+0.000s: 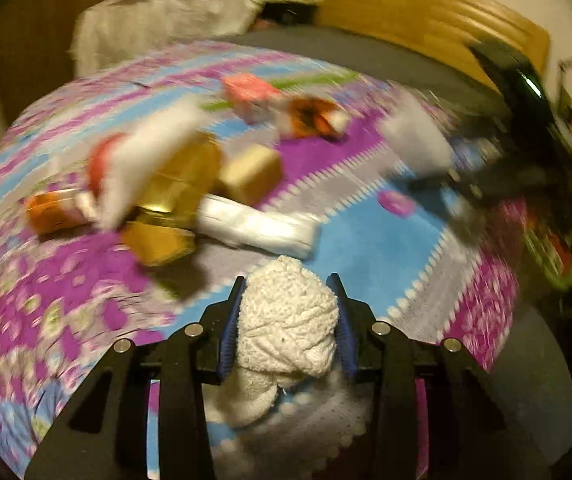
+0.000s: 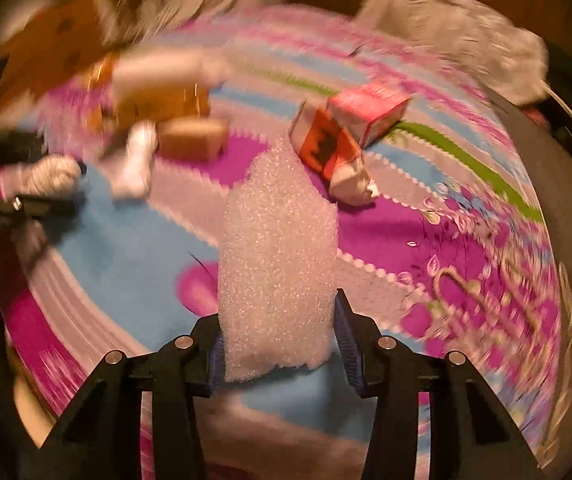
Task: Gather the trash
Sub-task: 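Lift the knit cloth and foam sheet and carry both toward the white basin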
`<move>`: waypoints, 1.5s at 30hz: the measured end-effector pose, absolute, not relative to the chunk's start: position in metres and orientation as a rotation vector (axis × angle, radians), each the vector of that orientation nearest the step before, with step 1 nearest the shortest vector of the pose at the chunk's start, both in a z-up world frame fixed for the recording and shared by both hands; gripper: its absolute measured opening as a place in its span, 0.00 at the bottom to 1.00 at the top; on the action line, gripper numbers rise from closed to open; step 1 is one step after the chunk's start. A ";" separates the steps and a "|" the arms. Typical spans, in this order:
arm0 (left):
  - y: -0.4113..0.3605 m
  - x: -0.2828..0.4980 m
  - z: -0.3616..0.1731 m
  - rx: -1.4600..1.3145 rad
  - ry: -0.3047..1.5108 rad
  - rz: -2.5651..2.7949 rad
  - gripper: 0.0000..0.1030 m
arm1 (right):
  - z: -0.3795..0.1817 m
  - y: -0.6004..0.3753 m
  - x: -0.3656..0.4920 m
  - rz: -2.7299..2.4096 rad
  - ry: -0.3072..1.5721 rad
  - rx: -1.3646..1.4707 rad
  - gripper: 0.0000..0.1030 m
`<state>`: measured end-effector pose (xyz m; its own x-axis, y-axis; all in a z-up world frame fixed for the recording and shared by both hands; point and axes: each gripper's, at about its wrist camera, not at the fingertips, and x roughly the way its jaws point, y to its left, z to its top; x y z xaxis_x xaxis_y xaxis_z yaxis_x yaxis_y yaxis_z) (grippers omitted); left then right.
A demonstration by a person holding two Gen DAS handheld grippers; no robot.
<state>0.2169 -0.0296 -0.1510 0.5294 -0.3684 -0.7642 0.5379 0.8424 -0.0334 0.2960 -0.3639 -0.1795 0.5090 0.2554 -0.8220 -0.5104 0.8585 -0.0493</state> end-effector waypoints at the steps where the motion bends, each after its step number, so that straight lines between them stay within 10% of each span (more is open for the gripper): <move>1: -0.024 0.215 -0.145 0.187 0.832 -0.506 0.37 | -0.179 -0.356 0.290 0.453 0.908 -0.265 0.46; 17: 0.006 0.166 -0.069 -0.041 0.533 -0.079 0.37 | -0.067 -0.289 0.185 0.141 0.427 -0.032 0.46; 45: 0.058 0.135 -0.011 -0.096 0.382 0.104 0.37 | 0.010 -0.203 0.153 0.171 0.310 -0.044 0.47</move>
<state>0.1355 0.0581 -0.0107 0.9226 0.0833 -0.3767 -0.1196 0.9901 -0.0740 0.1531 -0.2031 0.0101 0.9379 0.1606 -0.3074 -0.1742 0.9846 -0.0171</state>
